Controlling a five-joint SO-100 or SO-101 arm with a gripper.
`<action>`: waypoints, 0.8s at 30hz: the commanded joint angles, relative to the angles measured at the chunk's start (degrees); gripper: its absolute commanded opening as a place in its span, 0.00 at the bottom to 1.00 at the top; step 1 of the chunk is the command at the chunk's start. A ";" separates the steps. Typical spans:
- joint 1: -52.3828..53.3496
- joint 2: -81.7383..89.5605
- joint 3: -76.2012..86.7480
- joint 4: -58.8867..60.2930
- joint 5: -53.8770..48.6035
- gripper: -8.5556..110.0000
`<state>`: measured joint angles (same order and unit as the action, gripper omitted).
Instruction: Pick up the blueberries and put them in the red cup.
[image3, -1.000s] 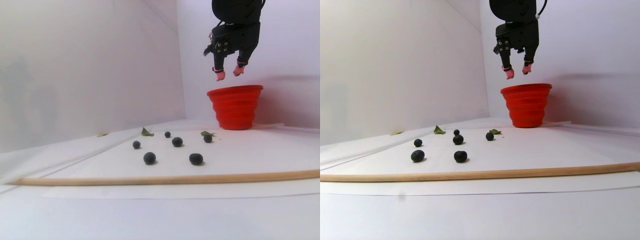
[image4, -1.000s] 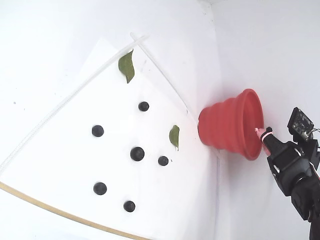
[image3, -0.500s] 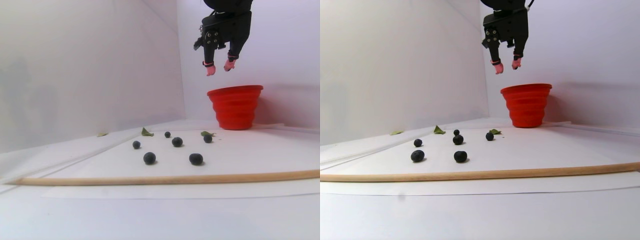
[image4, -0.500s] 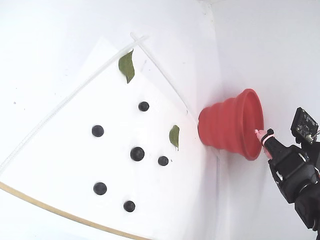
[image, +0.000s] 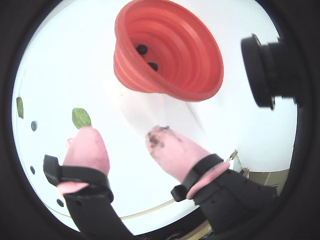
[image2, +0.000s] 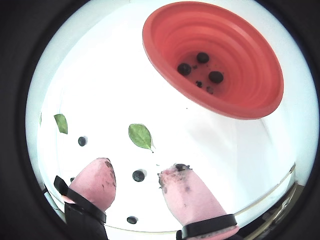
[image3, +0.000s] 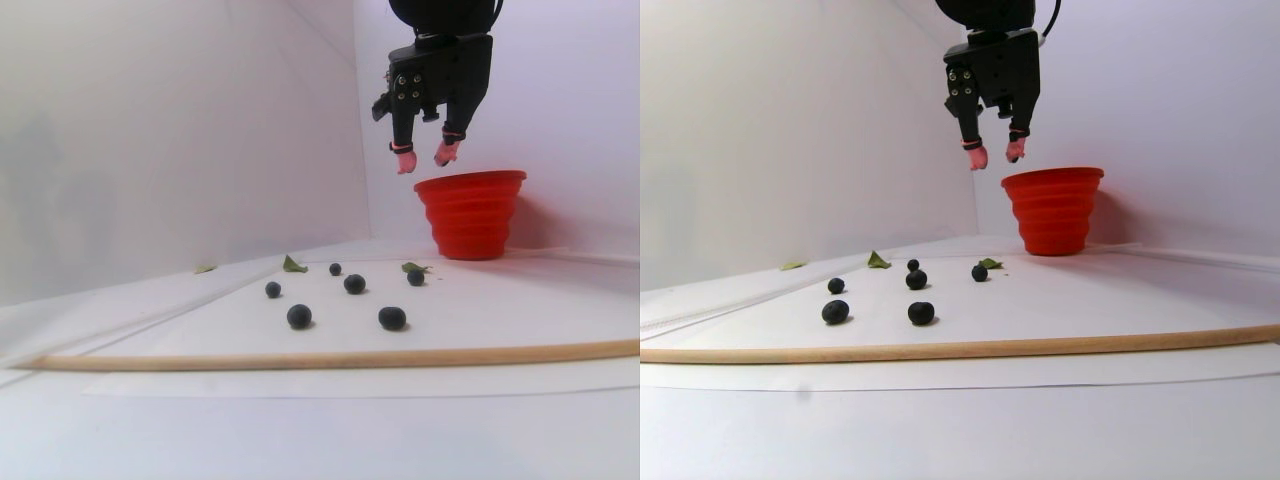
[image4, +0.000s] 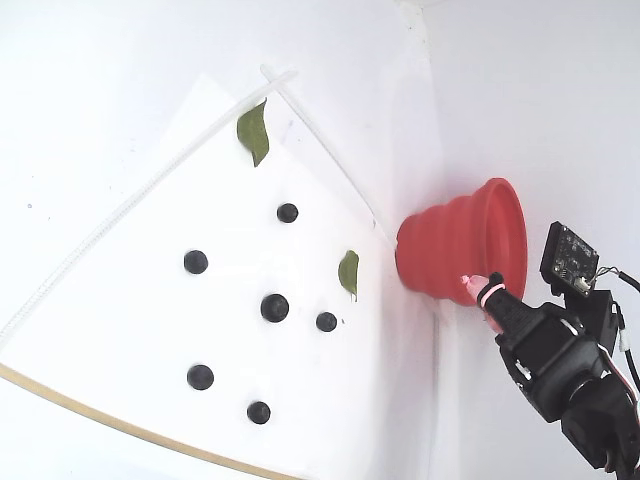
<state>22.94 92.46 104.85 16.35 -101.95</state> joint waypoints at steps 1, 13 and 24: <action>-1.14 9.58 -0.79 0.18 0.62 0.22; -2.46 9.76 4.39 0.18 0.88 0.22; -2.81 7.03 6.24 -1.23 0.88 0.22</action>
<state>21.27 92.46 111.45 16.35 -101.51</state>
